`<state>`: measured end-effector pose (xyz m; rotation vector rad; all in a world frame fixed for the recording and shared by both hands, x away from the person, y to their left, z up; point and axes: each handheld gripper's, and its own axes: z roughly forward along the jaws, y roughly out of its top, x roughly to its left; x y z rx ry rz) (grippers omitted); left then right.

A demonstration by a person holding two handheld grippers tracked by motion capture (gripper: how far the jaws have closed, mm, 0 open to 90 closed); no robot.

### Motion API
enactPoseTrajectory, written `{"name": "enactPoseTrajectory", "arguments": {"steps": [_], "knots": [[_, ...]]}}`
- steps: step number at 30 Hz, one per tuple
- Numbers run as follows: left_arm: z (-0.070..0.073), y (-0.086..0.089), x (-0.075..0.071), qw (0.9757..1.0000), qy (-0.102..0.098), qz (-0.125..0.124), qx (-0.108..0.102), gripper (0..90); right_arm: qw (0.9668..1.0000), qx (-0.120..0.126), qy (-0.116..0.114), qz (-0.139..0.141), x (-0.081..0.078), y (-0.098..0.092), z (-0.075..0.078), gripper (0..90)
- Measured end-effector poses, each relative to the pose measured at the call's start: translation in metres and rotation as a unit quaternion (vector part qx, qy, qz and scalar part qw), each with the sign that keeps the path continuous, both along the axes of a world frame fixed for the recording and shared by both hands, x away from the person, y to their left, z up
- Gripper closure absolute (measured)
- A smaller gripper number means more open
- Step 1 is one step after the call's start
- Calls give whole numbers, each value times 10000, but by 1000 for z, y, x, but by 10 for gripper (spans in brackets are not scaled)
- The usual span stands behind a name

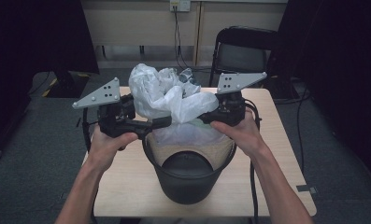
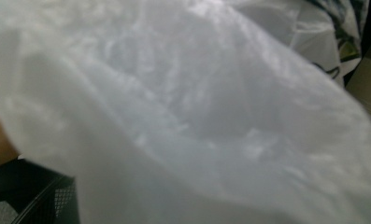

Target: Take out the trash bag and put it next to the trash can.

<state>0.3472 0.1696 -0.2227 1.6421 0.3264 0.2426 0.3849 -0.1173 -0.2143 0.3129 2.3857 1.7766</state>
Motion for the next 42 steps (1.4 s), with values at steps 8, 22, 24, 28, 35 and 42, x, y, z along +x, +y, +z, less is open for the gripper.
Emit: {"name": "enactPoseTrajectory", "arguments": {"steps": [8, 22, 24, 28, 35, 42], "knots": [[-4, 18, -3, 9996, -33, 230, 137, 269, 9997, 208, 59, -112, 8, -11, 1, 796], [-4, 44, -8, 9982, -42, 526, -268, 281, 9977, 541, 59, -410, 20, -31, 14, 797], [-6, 43, -6, 9983, 20, 543, -201, 281, 9973, 574, 23, -447, 22, -34, 16, 797], [-13, 35, -3, 9989, 124, 446, -20, 280, 9967, 615, 64, -525, 31, -37, 20, 797], [-23, 23, -1, 9988, 205, 386, 231, 278, 9942, 768, 190, -726, 54, -43, 23, 797], [-24, 27, -8, 9979, 160, 434, 453, 267, 9926, 783, 257, -889, 72, -49, 29, 798]]}}
